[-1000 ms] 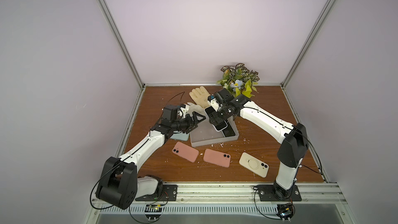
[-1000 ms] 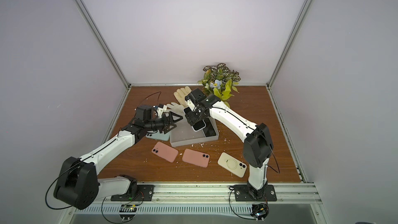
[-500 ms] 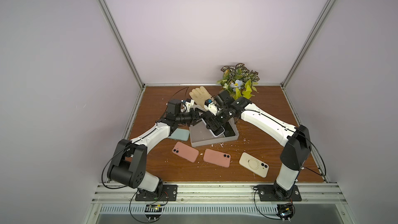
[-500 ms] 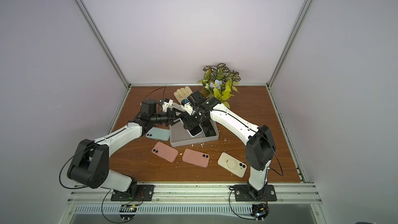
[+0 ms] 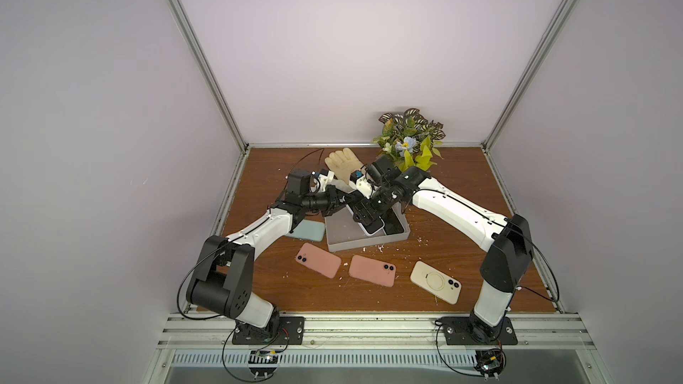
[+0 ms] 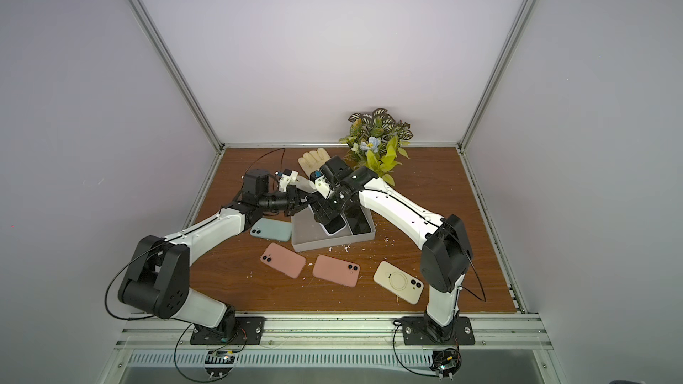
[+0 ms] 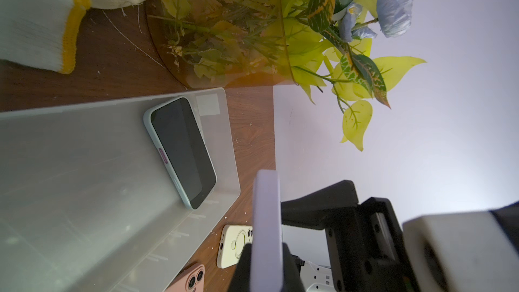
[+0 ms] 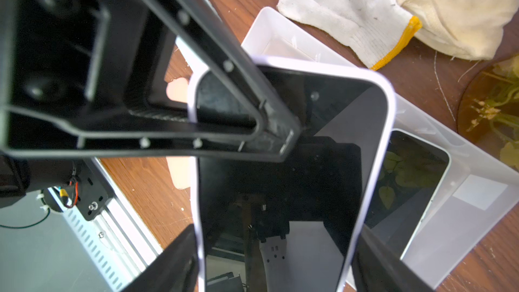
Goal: Take the phone out of the storage box
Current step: Place the phone at the center of the board.
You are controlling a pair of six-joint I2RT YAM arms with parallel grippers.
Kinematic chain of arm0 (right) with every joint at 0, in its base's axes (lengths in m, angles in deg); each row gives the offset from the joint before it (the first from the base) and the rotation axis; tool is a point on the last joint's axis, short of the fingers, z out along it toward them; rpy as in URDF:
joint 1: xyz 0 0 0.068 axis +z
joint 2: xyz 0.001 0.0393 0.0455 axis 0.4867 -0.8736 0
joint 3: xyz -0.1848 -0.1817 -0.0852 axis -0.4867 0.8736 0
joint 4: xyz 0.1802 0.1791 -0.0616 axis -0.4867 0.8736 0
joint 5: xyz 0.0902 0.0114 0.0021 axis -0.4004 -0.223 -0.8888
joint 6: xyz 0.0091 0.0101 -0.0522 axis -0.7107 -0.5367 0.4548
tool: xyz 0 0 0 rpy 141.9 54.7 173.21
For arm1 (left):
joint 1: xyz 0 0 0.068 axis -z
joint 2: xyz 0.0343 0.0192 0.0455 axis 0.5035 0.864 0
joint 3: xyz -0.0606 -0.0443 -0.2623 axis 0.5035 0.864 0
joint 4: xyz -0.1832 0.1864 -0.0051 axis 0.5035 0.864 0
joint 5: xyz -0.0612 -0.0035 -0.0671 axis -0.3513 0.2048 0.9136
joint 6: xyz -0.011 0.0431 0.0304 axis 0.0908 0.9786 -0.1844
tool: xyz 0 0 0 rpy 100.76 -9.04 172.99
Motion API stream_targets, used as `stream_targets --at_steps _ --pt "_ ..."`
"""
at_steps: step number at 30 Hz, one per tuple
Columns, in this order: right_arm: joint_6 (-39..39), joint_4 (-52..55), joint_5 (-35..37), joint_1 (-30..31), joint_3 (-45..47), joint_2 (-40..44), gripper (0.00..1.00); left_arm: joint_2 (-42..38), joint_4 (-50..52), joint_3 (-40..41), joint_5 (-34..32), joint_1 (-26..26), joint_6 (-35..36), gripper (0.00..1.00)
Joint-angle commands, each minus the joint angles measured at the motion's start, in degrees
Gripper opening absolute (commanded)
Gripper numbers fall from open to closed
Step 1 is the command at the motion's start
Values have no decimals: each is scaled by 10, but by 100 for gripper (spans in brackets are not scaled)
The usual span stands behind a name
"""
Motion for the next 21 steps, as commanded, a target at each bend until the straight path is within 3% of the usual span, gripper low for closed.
stream_targets --at_steps 1,3,7,12,16,21 --pt "-19 -19 30 -21 -39 35 91 -39 4 14 20 -6 -5 0" --pt "-34 -24 31 -35 -37 65 99 -65 -14 36 7 -5 -25 0" --pt "-79 -67 51 -66 3 153 99 -124 -42 78 -71 32 -70 0" --pt "-145 -165 126 -90 105 294 99 -156 -96 116 -248 154 -135 0" --pt "-177 -224 169 -94 157 369 99 -118 -176 123 -363 245 -174 0" --pt "-212 -270 185 -95 200 423 99 -23 -244 60 -444 327 -165 0"
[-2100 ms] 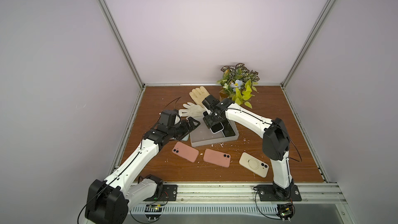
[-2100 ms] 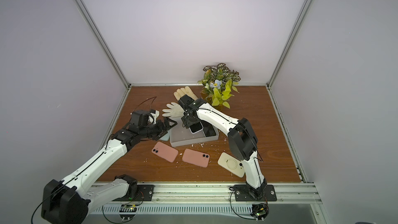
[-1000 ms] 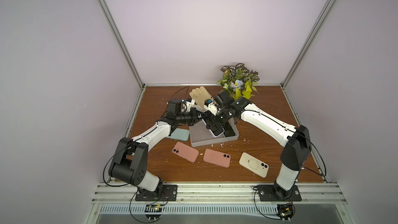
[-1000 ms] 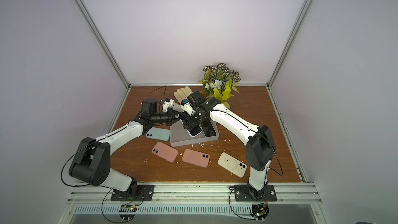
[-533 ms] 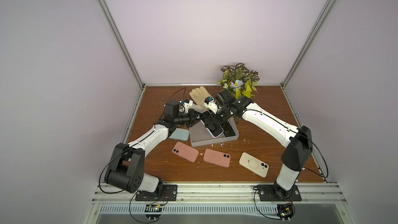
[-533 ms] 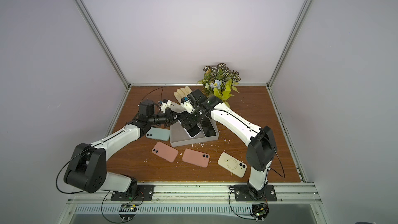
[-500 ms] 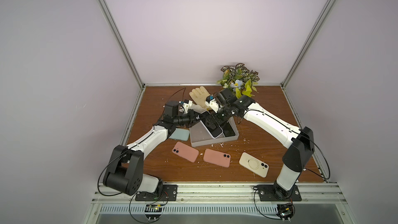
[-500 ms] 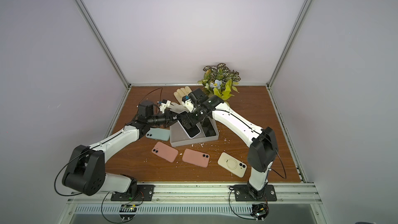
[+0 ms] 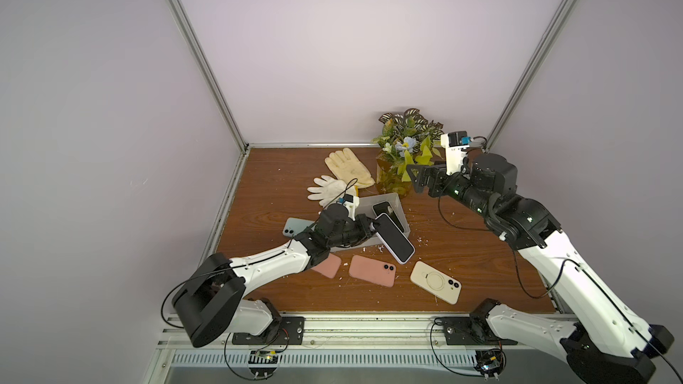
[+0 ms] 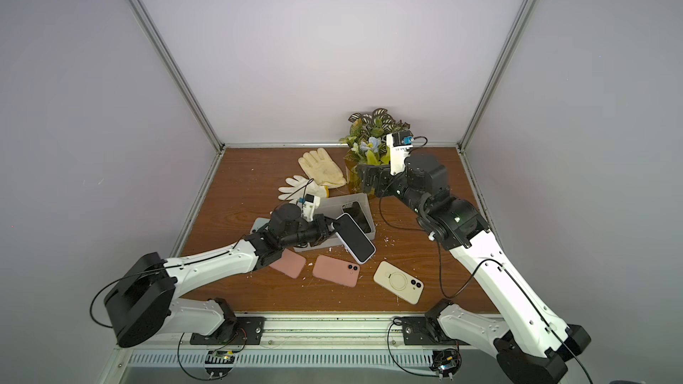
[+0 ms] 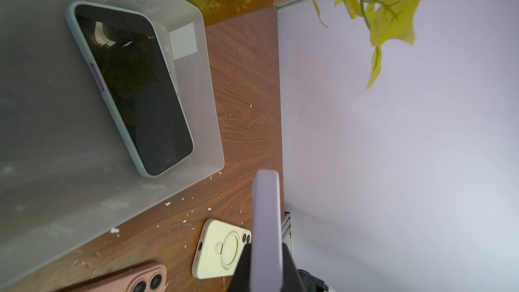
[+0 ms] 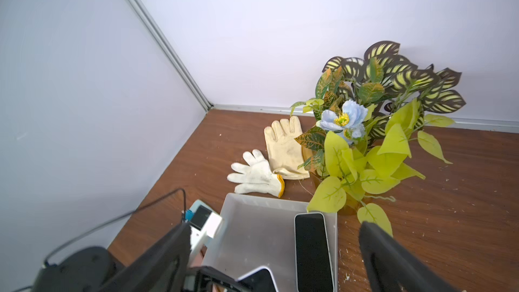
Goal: Take the phone out of the storage box
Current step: Place the phone at the center of the board.
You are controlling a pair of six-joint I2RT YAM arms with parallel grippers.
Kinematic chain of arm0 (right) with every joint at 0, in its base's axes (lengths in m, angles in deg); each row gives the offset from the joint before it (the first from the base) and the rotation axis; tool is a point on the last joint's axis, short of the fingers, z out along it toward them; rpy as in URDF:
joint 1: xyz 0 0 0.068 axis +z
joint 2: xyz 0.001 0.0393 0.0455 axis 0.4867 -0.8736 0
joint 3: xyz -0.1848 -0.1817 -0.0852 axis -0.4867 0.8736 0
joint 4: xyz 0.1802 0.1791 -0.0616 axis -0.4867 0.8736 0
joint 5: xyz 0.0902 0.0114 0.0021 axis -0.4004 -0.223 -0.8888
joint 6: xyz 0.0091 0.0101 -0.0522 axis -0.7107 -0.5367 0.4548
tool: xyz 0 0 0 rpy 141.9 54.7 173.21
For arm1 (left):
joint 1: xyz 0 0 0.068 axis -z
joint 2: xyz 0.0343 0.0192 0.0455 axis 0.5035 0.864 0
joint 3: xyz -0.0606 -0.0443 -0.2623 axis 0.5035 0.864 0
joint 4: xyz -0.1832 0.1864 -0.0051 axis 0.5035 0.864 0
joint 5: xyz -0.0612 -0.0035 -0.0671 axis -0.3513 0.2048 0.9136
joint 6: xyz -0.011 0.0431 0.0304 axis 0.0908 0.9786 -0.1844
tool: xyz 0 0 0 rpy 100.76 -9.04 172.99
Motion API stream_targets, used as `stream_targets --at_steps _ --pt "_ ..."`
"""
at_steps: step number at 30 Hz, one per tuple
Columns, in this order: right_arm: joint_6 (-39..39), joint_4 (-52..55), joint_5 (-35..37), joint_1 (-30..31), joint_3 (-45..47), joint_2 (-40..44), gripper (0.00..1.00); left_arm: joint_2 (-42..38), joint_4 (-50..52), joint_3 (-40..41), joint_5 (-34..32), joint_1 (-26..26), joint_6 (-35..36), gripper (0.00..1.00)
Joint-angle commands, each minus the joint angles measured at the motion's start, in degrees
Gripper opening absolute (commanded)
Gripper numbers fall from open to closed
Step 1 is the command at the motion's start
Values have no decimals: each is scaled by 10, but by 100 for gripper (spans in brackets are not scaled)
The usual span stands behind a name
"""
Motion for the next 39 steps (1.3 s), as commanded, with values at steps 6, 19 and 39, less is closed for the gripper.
stream_targets --at_steps 6,19,39 --pt "-54 -67 18 1 36 48 99 196 -163 -169 -99 92 -18 0" --pt "-42 -31 6 1 41 102 99 446 -183 -363 -92 163 -36 0" --pt "-57 -10 6 2 57 127 99 396 5 -382 -122 174 5 74"
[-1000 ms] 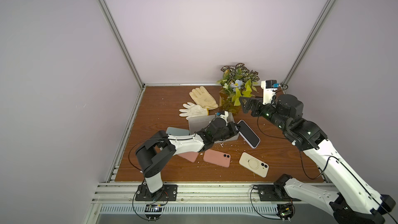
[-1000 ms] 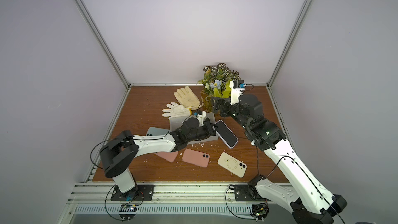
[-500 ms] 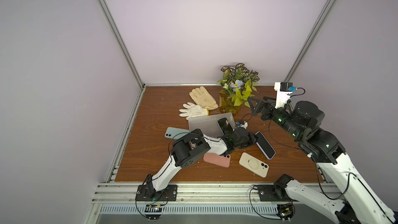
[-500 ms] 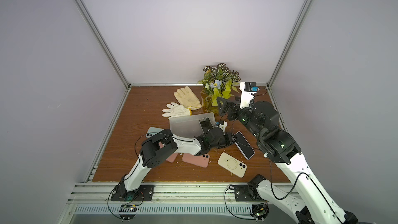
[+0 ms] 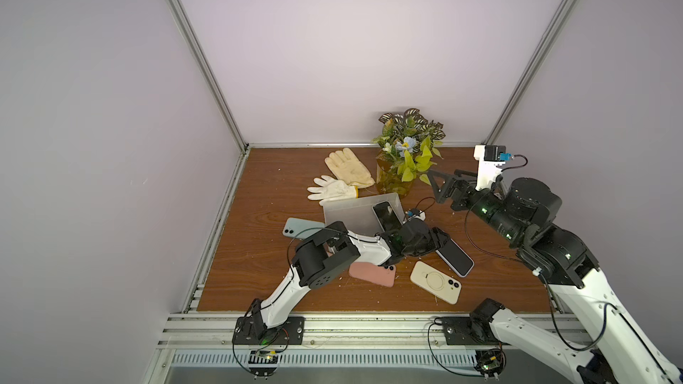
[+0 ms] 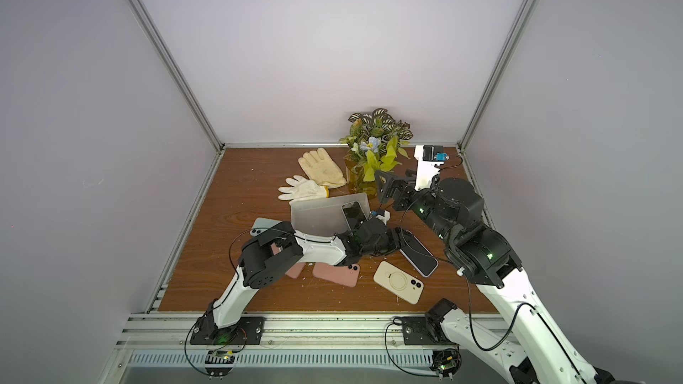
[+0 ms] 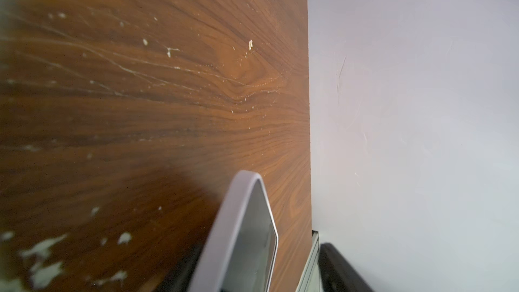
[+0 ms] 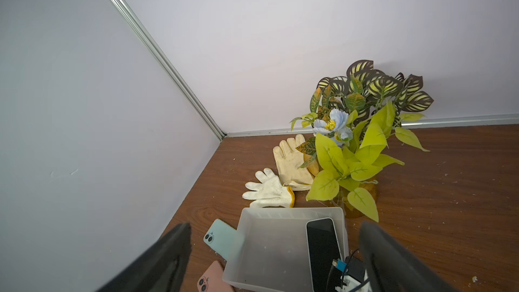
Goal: Take the phone out of the storage box
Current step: Place the phone at the center of the board, then move the phone to the storage box.
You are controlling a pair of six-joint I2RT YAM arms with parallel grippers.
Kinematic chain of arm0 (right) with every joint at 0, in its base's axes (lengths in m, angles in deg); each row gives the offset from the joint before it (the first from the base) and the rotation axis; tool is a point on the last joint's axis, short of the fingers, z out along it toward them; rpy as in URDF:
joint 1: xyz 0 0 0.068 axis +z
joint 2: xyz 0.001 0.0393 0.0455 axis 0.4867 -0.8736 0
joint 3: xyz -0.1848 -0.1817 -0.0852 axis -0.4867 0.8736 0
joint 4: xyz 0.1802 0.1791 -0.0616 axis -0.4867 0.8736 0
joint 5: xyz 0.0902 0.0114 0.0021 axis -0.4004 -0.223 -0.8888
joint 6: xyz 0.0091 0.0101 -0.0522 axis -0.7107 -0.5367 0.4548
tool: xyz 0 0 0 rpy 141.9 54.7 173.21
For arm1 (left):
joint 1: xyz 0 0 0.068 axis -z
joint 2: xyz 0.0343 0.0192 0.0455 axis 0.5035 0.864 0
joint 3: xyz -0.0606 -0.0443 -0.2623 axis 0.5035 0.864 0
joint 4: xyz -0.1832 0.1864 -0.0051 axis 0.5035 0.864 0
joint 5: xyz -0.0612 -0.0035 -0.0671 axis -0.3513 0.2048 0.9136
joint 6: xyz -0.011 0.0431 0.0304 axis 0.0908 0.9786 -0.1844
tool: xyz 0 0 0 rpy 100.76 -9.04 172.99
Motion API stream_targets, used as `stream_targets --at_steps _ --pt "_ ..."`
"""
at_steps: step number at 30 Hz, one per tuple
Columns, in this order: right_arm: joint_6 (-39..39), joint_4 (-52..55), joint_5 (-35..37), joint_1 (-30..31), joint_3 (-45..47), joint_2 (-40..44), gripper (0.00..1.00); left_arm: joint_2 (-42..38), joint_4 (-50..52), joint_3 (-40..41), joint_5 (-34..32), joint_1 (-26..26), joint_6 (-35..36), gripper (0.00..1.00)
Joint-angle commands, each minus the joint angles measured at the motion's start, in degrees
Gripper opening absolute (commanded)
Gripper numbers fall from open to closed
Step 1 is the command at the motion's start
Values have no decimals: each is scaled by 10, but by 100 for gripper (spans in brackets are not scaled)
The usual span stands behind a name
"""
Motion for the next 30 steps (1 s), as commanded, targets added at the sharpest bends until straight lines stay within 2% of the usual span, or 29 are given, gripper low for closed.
stream_targets --at_steps 1,3,7,12,17,24,30 --pt "-7 -7 -4 1 5 3 99 -75 87 -14 -33 5 49 78" --pt "-8 -9 -6 2 6 -1 99 -102 163 -27 -57 5 77 86" --pt "-12 -20 -6 1 9 -7 99 -145 288 -59 -103 4 140 91" --pt "-19 -27 -6 2 11 -16 99 -204 355 -43 -124 -4 161 94" --pt "-26 -7 -10 1 8 -35 99 -312 405 23 -166 -18 173 95" --pt "-39 42 -40 1 20 -90 99 -542 502 199 -196 -96 151 98" --pt "-27 69 -95 4 24 -178 99 -744 600 300 -166 -217 167 99"
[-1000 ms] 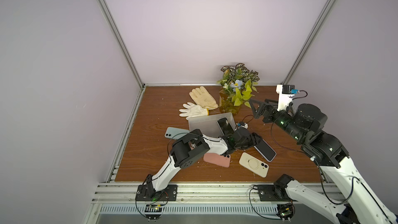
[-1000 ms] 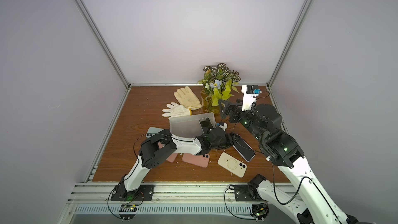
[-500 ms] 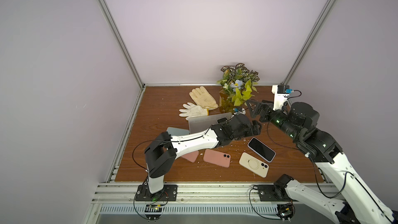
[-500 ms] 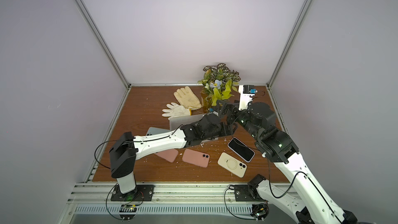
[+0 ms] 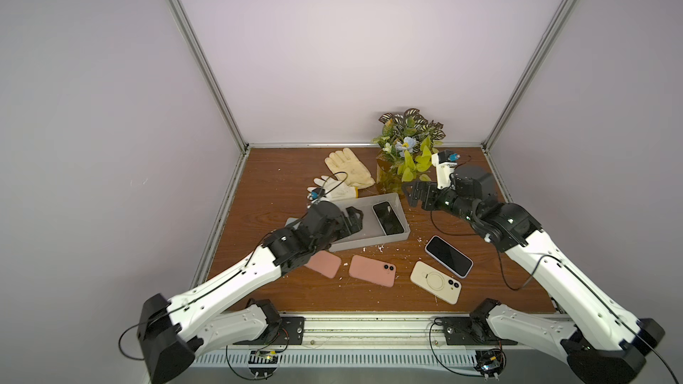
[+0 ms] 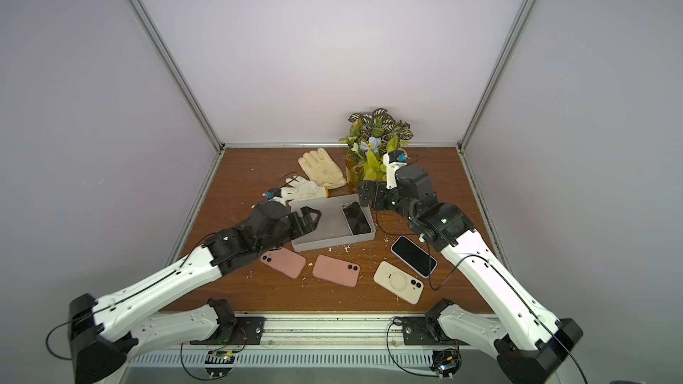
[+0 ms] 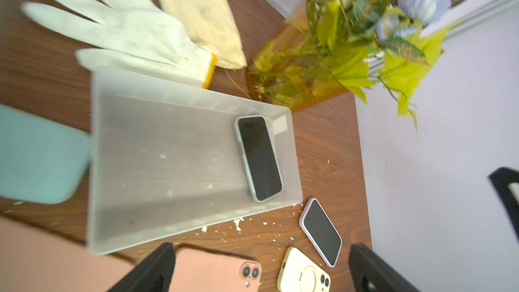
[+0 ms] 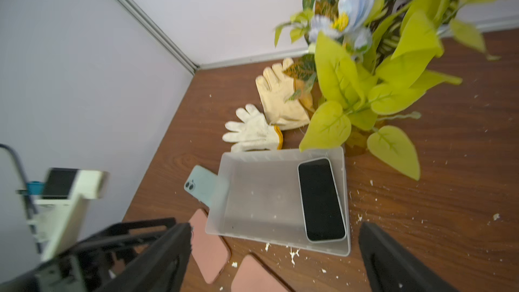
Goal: Take the phone out of the storage box
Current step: Move the phone to the storage box.
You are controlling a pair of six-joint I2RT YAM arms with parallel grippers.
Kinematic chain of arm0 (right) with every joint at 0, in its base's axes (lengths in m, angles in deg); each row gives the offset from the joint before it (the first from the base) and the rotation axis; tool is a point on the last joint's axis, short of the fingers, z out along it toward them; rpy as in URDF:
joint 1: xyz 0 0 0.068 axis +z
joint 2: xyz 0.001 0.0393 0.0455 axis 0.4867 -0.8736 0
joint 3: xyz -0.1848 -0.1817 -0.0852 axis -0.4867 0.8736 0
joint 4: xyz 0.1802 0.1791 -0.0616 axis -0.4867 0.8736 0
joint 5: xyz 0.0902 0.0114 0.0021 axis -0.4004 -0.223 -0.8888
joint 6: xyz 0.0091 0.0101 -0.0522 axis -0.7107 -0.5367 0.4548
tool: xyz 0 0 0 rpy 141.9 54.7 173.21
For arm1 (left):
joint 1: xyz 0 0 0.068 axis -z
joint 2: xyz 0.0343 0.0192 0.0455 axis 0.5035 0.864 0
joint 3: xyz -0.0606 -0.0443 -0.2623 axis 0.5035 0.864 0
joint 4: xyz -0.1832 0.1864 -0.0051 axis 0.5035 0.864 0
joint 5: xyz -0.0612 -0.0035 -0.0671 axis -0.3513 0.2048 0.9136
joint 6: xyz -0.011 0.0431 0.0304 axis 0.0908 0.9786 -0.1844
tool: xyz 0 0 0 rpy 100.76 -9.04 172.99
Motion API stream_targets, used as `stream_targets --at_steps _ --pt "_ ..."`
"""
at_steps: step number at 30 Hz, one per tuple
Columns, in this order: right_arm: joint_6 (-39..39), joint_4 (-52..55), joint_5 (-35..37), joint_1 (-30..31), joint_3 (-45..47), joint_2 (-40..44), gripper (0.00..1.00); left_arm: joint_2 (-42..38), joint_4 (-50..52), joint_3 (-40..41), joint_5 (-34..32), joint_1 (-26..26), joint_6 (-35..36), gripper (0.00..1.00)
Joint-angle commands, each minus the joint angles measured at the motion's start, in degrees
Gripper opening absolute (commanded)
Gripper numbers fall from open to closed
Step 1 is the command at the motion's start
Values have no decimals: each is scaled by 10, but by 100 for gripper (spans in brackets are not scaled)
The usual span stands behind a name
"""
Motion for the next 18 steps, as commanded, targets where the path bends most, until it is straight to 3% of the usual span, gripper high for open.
stream_targets --at_steps 1,8,13,18 --pt "15 34 -47 9 -3 -54 99 -75 89 29 14 -62 28 100" --pt "64 89 -35 46 -14 -200 99 -126 89 54 167 -209 98 99" --pt "118 109 16 49 -65 -309 99 -93 41 58 241 -215 111 99" --pt "166 127 78 49 -127 -403 99 -85 15 62 267 -215 107 99"
